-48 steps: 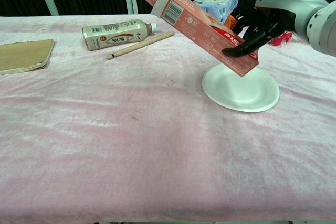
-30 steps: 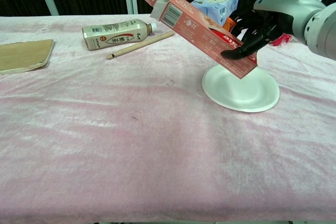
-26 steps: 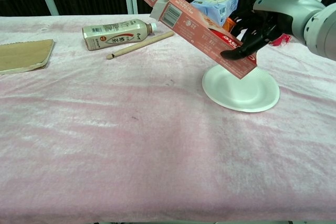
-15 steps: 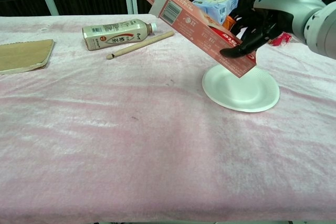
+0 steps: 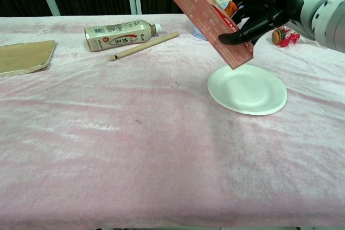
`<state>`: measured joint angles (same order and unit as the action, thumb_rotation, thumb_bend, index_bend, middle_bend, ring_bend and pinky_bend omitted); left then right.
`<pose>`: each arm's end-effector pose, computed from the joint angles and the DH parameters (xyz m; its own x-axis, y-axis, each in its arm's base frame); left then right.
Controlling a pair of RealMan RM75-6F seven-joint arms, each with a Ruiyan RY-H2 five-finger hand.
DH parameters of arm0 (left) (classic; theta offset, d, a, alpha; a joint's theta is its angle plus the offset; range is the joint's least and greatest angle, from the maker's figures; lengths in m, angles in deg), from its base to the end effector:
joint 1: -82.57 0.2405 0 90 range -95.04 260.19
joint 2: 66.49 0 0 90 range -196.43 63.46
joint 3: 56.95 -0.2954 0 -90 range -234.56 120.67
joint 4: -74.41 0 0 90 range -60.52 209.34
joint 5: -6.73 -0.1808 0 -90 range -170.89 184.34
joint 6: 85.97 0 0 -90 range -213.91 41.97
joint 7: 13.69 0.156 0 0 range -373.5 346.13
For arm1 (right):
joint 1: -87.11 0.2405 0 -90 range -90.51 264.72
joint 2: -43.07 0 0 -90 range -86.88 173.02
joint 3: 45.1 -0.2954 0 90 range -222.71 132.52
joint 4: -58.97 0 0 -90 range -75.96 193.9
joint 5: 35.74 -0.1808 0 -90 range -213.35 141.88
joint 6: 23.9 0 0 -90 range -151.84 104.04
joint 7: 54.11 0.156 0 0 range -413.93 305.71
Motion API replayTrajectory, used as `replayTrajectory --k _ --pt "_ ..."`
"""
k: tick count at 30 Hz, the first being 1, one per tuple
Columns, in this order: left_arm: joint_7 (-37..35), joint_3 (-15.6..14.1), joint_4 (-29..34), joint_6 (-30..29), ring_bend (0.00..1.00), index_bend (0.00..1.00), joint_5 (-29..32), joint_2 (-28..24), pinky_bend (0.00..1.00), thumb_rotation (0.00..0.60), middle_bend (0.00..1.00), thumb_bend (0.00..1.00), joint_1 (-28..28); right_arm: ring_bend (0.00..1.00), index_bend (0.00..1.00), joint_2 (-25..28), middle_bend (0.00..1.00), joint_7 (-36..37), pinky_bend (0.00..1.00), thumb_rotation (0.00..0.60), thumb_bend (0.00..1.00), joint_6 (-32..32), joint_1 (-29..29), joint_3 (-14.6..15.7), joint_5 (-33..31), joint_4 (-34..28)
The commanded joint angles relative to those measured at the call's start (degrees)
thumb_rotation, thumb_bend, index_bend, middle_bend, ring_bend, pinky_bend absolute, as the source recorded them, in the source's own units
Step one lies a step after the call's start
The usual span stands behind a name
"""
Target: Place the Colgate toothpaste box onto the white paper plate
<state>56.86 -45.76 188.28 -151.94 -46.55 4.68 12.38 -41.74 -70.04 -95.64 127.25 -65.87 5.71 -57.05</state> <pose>0.0392 0.3694 0.1106 0.7519 -0.4564 0.4758 0.1990 -0.5310 -0.8237 -0.1208 -0.3402 0.0642 -0.2124 -0.3030 0.9290 -0.9710 -0.0409 -0.2354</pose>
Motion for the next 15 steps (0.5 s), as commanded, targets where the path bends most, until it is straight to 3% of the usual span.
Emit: replayTrajectory --k 1,7,11,15 --pt "0.5 0.4 -0.2 0.0 0.39 0.54 -0.4 0.4 0.42 0.600 0.46 0.33 -0.7 0.42 0.46 0.4 0.45 3.3 0.45 0.600 0.33 1.8 -0.9 -0.1 2.7 0.3" --pt "1.4 0.7 -0.3 -1.0 0.21 0.31 -0.1 1.0 0.28 0.600 0.22 0.04 -1.3 0.42 0.46 0.4 0.45 7.4 0.45 0.600 0.33 2.6 -2.0 -0.7 4.0 0.5" --pt "0.7 1.0 -0.4 -2.2 0.14 0.19 -0.8 1.8 0.21 0.600 0.12 0.00 -1.2 0.42 0.46 0.3 0.45 8.6 0.45 0.600 0.33 2.4 -2.3 -1.2 4.1 0.7" --pt "-2.4 1.7 -0.6 -2.7 0.13 0.16 -3.0 2.1 0.21 0.600 0.09 0.00 -0.7 0.42 0.46 0.1 0.45 9.4 0.45 0.600 0.33 1.6 -2.6 -1.7 4.0 1.0"
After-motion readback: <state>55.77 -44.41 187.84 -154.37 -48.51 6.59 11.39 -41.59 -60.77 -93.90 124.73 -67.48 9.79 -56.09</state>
